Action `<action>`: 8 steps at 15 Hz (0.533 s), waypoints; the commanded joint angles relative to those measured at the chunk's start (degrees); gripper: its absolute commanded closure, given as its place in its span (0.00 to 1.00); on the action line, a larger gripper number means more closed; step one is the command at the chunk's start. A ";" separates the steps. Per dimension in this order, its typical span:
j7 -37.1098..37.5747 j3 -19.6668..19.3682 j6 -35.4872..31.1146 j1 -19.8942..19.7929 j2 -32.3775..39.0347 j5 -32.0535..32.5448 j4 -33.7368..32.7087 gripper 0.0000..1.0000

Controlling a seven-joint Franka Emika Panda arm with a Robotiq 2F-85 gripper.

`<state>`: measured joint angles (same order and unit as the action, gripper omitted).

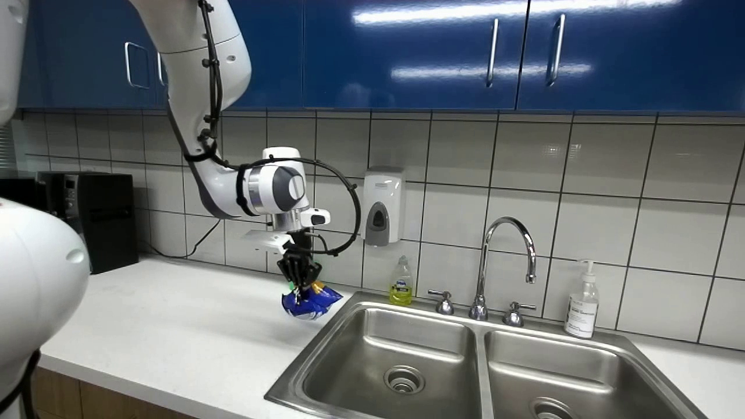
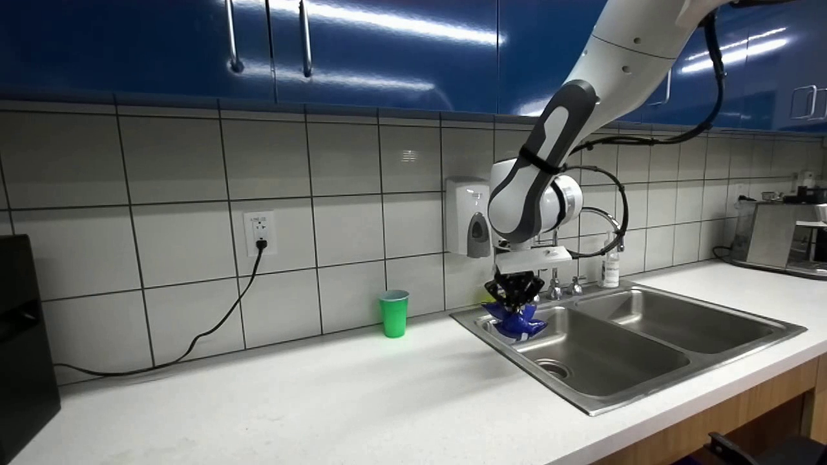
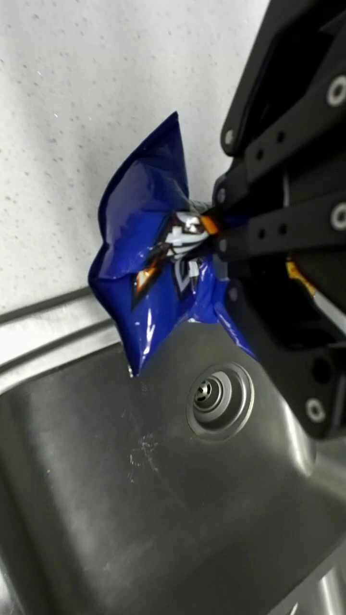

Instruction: Put the packet into the sink

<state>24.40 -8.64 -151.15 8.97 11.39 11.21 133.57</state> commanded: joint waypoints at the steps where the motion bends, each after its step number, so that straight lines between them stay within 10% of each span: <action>1: -1.15 -0.41 1.63 -5.34 0.33 -2.75 -2.85 0.99; 8: -2.36 -3.78 1.70 -13.06 4.59 -7.12 -9.29 0.99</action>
<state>23.28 -11.87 -151.14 -1.69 13.35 6.05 128.18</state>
